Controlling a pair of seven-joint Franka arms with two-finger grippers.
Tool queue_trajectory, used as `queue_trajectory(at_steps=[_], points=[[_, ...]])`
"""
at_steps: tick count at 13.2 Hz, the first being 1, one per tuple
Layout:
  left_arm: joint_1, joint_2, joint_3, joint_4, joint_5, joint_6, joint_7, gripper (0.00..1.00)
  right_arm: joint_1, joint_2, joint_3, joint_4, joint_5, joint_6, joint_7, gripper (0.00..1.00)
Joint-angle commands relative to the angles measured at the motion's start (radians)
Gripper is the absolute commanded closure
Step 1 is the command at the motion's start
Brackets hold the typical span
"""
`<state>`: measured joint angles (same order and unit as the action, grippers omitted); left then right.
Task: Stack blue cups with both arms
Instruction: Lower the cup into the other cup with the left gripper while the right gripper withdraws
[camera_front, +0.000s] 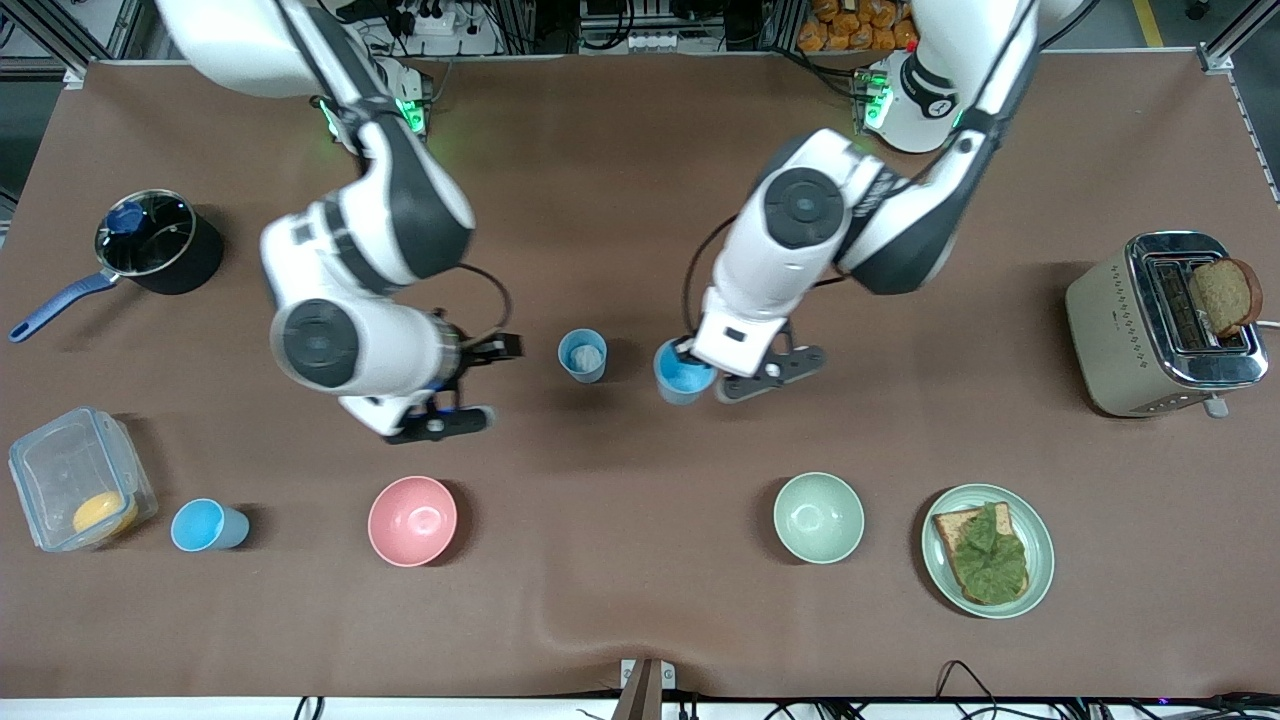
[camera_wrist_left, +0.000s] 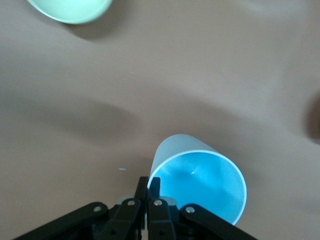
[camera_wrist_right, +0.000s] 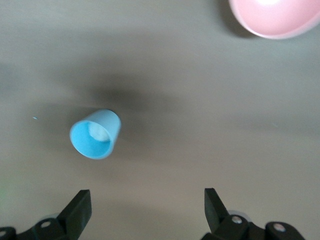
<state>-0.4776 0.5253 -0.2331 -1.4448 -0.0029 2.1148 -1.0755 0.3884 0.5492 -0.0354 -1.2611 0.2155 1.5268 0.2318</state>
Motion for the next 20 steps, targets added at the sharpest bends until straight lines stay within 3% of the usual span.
queue_trajectory(at_steps=[1, 9, 12, 18, 19, 20], points=[[-0.054, 0.068, 0.015, 0.049, -0.011, 0.095, -0.044, 1.0, -0.098, -0.034, 0.009, -0.015, 0.004, -0.043, -0.04, 0.0], [-0.214, 0.159, 0.018, 0.053, 0.015, 0.183, -0.195, 1.0, -0.256, -0.121, 0.005, -0.021, -0.102, -0.095, -0.103, 0.0], [-0.217, 0.18, 0.017, 0.041, 0.063, 0.183, -0.198, 1.0, -0.283, -0.153, 0.002, -0.033, -0.107, -0.108, -0.152, 0.0], [-0.213, 0.194, 0.017, 0.03, 0.064, 0.18, -0.201, 1.0, -0.276, -0.391, 0.005, -0.265, -0.214, -0.014, -0.192, 0.0], [-0.211, 0.193, 0.017, 0.03, 0.064, 0.177, -0.213, 0.77, -0.286, -0.419, 0.003, -0.279, -0.216, -0.013, -0.204, 0.0], [-0.21, 0.19, 0.017, 0.032, 0.064, 0.175, -0.222, 0.31, -0.299, -0.443, 0.002, -0.287, -0.216, -0.013, -0.192, 0.0]])
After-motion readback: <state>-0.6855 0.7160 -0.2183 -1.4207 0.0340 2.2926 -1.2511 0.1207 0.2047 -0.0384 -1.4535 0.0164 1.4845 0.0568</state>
